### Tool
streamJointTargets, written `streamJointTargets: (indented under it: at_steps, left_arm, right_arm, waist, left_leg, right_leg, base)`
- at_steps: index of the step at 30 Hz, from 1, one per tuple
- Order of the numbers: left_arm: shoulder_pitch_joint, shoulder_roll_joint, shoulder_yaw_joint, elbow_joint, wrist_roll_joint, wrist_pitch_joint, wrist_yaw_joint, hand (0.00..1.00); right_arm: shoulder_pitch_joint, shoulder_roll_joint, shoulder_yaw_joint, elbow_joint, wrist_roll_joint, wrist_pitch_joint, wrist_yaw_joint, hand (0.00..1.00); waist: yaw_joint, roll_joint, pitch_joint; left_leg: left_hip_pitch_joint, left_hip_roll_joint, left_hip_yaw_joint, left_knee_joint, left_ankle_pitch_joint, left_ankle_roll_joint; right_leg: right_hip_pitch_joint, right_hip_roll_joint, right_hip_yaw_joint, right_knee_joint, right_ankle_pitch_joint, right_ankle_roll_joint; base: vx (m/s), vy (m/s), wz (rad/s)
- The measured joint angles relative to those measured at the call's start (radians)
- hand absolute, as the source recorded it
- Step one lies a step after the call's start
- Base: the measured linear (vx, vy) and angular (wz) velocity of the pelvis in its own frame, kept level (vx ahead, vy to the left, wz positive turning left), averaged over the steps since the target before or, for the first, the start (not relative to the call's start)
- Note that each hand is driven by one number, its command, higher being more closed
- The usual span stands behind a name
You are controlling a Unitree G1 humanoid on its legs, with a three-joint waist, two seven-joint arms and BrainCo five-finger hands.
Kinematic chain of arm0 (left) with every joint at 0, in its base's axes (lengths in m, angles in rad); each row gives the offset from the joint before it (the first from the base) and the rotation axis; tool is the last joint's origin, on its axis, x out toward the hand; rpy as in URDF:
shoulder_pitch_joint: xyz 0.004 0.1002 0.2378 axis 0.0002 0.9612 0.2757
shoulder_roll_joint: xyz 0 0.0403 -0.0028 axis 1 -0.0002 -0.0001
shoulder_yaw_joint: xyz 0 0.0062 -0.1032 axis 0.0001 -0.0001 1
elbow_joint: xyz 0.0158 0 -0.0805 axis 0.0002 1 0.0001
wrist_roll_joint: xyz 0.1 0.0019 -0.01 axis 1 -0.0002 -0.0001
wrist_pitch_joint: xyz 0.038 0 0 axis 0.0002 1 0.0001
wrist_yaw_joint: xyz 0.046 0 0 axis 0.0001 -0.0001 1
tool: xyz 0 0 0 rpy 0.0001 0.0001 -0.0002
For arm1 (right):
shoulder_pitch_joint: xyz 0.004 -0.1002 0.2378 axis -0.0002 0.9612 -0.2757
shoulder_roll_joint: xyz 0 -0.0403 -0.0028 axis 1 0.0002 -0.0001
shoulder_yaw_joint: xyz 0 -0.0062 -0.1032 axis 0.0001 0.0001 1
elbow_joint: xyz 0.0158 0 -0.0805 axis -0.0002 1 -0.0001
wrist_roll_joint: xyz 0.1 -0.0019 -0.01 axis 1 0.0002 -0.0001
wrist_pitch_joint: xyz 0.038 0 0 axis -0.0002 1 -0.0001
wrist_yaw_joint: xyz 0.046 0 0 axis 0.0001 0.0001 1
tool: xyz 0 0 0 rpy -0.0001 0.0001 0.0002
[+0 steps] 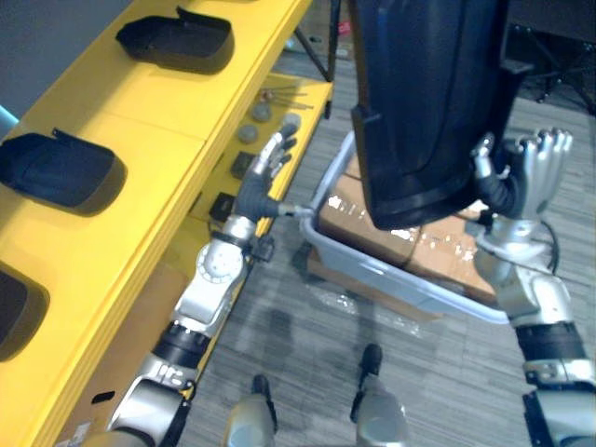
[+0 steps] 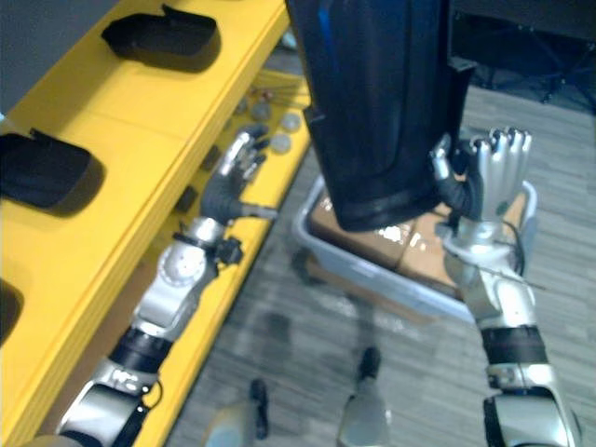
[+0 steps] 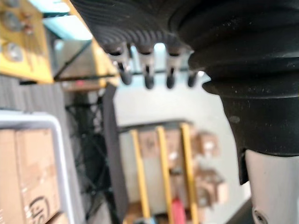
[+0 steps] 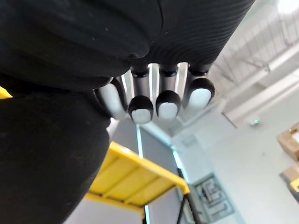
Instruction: Walk over and take plastic housings, then place them on the shelf
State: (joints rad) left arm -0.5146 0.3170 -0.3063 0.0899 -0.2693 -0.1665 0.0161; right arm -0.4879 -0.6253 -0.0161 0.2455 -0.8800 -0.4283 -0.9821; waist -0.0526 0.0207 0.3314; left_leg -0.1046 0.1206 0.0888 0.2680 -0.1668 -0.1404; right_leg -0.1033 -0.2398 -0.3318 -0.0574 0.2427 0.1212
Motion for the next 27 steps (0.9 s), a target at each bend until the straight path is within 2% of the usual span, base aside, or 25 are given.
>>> streamJointTargets:
  at_steps: [4,12,16,23,27]
  left_arm:
    - [0.000,0.001,-0.026,0.010,-0.010,0.015,-0.002,0.00]
    - [-0.034,-0.003,-0.048,0.010,-0.166,0.016,0.001,0.00]
    - [-0.040,-0.013,-0.050,0.013,-0.166,0.015,0.004,0.00]
    - [-0.046,-0.010,-0.047,0.056,-0.206,0.010,0.004,0.00]
    - [-0.046,-0.010,-0.046,0.056,-0.206,-0.007,0.003,0.00]
  right_arm:
    - [-0.001,-0.001,0.021,0.000,-0.019,-0.005,0.000,1.00]
    - [-0.001,-0.001,0.070,0.000,-0.042,-0.013,0.006,1.00]
    - [0.000,0.006,0.083,0.001,-0.080,-0.030,0.025,1.00]
    - [0.023,0.037,0.112,0.011,-0.086,-0.029,0.045,1.00]
    - [0.050,0.043,0.112,0.014,-0.086,-0.029,0.045,1.00]
  waist:
    - [0.000,0.000,0.000]
    - [0.003,0.000,0.000]
    - [0.003,-0.002,0.001]
    - [0.005,-0.019,0.010]
    - [0.009,-0.021,0.011]
  left_leg:
    - [-0.001,0.001,0.000,0.016,-0.009,0.002]
    - [-0.002,0.001,0.001,0.019,-0.009,0.002]
    - [-0.002,0.001,0.000,0.019,-0.009,0.002]
    - [-0.002,0.002,0.000,0.020,-0.010,0.002]
    - [-0.003,0.001,-0.001,0.020,-0.011,0.002]
  right_leg:
    - [0.003,0.000,0.002,0.002,0.000,0.000]
    - [0.003,-0.001,0.002,0.001,0.000,0.000]
    - [0.003,-0.001,0.001,0.002,0.000,0.000]
    - [0.003,-0.001,0.001,0.003,0.000,0.000]
    - [0.003,-0.001,0.001,0.004,0.000,0.000]
  base:
    - [-0.02,0.004,-0.02]
    - [0.00,0.000,0.00]
    - [0.00,0.000,0.00]
    - [0.00,0.000,0.00]
    - [0.00,0.000,0.00]
